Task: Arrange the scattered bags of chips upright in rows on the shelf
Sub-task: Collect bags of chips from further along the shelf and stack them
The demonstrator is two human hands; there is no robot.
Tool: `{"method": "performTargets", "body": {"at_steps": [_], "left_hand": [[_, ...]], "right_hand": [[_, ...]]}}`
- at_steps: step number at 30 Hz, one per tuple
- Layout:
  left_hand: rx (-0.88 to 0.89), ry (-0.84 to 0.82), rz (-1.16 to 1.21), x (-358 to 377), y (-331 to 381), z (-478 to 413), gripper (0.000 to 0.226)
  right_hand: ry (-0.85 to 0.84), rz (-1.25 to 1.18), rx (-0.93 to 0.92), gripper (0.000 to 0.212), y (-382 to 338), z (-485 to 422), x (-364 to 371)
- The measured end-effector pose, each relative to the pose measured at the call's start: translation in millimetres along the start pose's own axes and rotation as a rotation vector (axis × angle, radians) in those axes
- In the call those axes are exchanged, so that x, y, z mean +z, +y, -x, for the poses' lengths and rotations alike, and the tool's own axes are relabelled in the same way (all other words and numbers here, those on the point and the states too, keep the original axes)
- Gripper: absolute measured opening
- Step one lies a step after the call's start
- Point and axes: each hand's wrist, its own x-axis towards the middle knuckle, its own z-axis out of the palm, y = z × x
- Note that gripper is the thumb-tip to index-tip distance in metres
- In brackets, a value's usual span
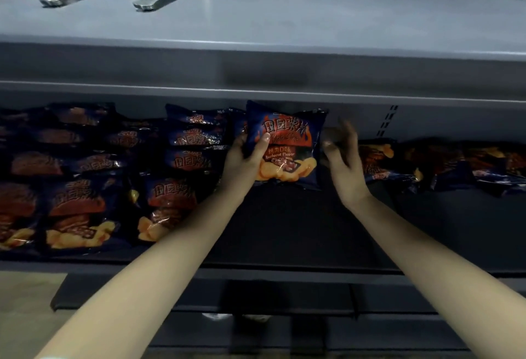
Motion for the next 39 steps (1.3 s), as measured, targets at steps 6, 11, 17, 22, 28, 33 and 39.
{"method": "performTargets", "body": {"at_steps": [6,11,17,22,28,33,39], "left_hand": [[0.032,0.058,-0.026,8,-21,9,0.018],[0.054,0.083,-0.152,6,-27,10,0.043],[0.206,0.052,-0.535,5,-35,21,0.075],[0.327,-0.02,-0.935,-2,-55,39,0.09],[0.342,-0.144,-1.26,-9,-81,48,0.084],[0.346,-0.172,-1.257,-9,-89,47,0.076],[0.35,-0.171,-1.205,-7,-94,46,0.066]], "right_hand": [[-0.224,-0.246,0.292,0.057,4,7,13],[-0.155,-0.269,0.315,0.035,17,5,18],[-0.138,-0.111,0.297,0.035,38,1,34],[-0.103,0.01,0.239,0.036,49,5,54],[-0.054,0.185,0.124,0.059,55,8,73],[0.057,0.305,0.07,0.073,66,19,82],[0.032,0.322,0.062,0.084,71,19,86]]}}
